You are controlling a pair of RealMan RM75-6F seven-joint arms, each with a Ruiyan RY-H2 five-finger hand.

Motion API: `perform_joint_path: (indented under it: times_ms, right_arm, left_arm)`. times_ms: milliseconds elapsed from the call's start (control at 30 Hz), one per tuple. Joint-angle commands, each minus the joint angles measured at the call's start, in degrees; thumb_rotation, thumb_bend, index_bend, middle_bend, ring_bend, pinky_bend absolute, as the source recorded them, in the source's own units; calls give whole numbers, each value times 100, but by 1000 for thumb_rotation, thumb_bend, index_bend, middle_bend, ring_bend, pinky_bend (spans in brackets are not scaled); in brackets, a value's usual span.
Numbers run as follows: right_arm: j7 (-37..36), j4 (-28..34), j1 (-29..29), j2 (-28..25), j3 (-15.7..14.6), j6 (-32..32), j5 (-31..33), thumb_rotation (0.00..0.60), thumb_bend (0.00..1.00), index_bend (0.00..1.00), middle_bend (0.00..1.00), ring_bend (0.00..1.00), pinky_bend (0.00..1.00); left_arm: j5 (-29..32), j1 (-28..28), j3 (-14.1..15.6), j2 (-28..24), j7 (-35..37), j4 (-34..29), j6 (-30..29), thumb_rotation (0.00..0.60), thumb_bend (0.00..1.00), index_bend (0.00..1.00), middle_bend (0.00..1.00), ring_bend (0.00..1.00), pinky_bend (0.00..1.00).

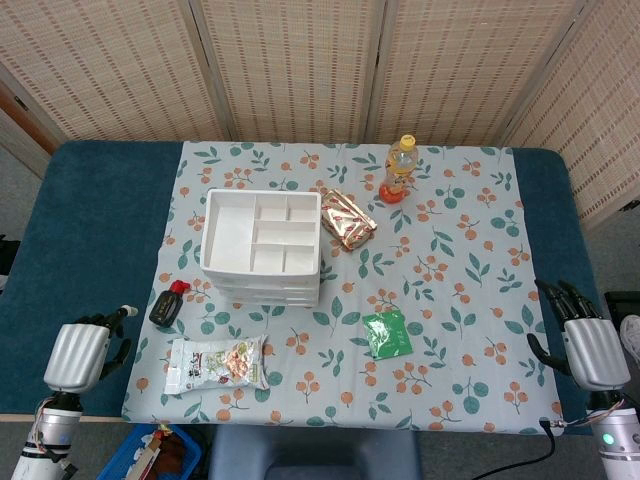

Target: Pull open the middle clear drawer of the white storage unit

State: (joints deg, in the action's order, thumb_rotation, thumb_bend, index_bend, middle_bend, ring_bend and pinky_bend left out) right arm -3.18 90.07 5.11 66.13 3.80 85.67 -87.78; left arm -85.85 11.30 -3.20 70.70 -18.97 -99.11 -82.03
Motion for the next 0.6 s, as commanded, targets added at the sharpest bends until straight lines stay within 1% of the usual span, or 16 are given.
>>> perform_joint_path:
  times_ms: [33, 233, 333, 367, 400, 500, 533, 600]
  right_arm:
    - [-10, 5, -6, 0, -1, 8, 1, 600, 341, 79, 192, 137, 207]
    - [-17, 20, -36, -26, -13, 44, -3, 600, 341, 79, 192, 137, 207]
    - [-8, 47, -51, -52, 4, 101, -18, 600, 342, 79, 192, 137, 206]
    - [-9, 63, -57, -66, 13, 129, -26, 600, 342, 79, 192, 137, 206]
    - [-16, 76, -62, -77, 21, 150, -31, 600, 341, 79, 192, 137, 207]
    - [-39, 123, -71, -127, 46, 201, -43, 600, 341, 79, 192, 137, 207]
    - [-23, 138, -75, -146, 55, 219, -45, 600, 341, 80, 192, 137, 207]
    - [2, 166, -75, -172, 68, 235, -48, 600, 342, 79, 192, 137, 207]
  left_arm:
    - [28, 3, -3, 10, -10, 6, 14, 600, 383, 319, 557, 531, 576]
    - [34, -10, -20, 79, 120, 63, -31, 600, 383, 317, 557, 531, 576]
    - [42, 19, 21, 60, 398, 18, 95, 600, 383, 316, 555, 534, 581]
    - [86, 53, 49, 9, 614, -65, 238, 600, 383, 317, 553, 541, 610]
    - [109, 93, 61, -35, 849, -136, 360, 600, 383, 319, 551, 553, 659]
    - [104, 240, 73, -132, 1733, -285, 713, 600, 383, 330, 559, 606, 834]
    - [65, 307, 86, -156, 2077, -327, 847, 600, 383, 331, 566, 620, 867]
    - [-18, 412, 103, -162, 2532, -365, 1027, 600, 383, 331, 590, 646, 924]
